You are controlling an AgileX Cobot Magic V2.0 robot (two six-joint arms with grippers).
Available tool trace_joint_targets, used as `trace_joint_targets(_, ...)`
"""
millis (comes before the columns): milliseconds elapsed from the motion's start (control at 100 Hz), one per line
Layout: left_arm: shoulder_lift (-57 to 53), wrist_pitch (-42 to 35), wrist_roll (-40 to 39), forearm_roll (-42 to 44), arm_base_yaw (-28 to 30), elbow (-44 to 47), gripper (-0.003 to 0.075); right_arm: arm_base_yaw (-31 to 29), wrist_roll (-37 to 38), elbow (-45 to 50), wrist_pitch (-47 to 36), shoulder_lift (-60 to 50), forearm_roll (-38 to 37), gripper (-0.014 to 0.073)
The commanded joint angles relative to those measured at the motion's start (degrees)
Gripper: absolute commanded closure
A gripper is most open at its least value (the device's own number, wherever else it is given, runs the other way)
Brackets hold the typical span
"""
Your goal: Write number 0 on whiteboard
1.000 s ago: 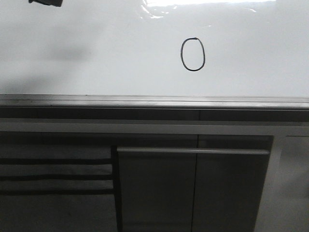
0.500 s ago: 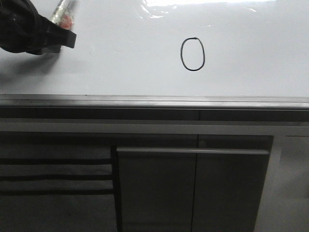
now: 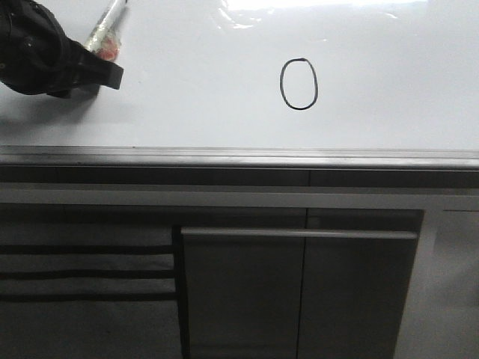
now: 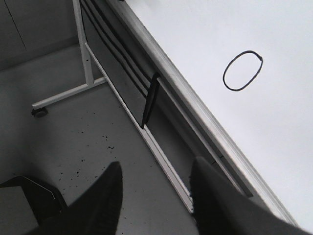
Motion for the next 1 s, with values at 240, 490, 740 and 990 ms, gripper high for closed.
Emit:
trace_joint_targets(240,-7.4,9.1,1.6,3.8,3.0,-2.1,0.0310,-0.4,10.3,-1.3,-7.5,-0.5,-5.9,0.0302)
trace_joint_targets(490,-20.9,37.7,1.3,5.8,11.2,-2.2,0.0310,-0.5,33.9,0.1,-9.2,-2.9,-24.4,0.0302)
trace_joint_targets(740,-38.1,52.7,-8.6,8.1,18.1,-1.2,0.0310,-4.4,53.9,12.5,-18.5,-8.3,-32.1,0.0304)
trace_joint_targets(990,-56.9,31.7,-9.0,6.4,19.1,14.0,0.0375,-4.5,51.7,26.9,-38.5,-18.5,-25.6,0.0444)
